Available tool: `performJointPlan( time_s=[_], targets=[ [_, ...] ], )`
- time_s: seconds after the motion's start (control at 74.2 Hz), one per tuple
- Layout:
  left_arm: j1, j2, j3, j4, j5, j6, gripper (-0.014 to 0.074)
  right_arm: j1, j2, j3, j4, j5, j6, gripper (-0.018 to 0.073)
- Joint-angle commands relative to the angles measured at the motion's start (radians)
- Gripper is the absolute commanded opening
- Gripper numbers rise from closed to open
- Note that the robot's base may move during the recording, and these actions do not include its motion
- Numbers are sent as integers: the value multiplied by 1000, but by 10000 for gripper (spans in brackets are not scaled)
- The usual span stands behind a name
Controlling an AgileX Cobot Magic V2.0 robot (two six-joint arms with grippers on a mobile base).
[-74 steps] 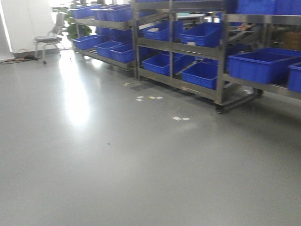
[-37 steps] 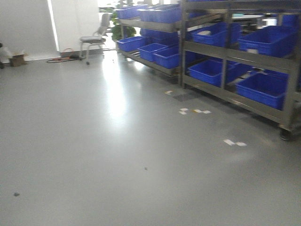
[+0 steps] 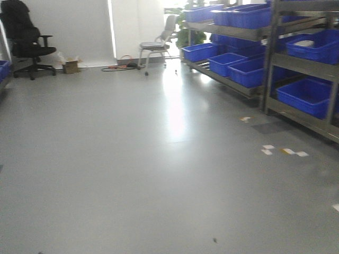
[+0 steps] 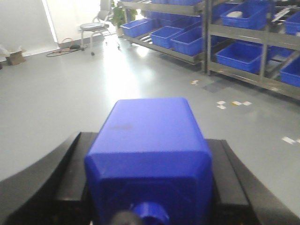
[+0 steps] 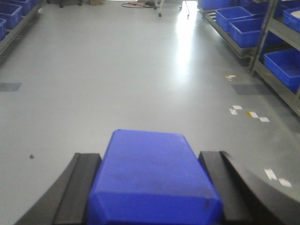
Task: Pick and sort blue part to right shelf
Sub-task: 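Drive the base away from the table toward the bin rack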
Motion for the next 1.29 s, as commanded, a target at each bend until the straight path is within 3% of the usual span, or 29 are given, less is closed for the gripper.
performJointPlan(
  time_s=[0.0, 1.28],
  targets=[
    [-1, -18, -26, 13, -87, 0, 335, -1, 23, -27, -17, -86, -6, 289],
    [-1, -18, -26, 13, -87, 0, 335, -1, 23, -27, -17, -87, -6, 289]
  ],
)
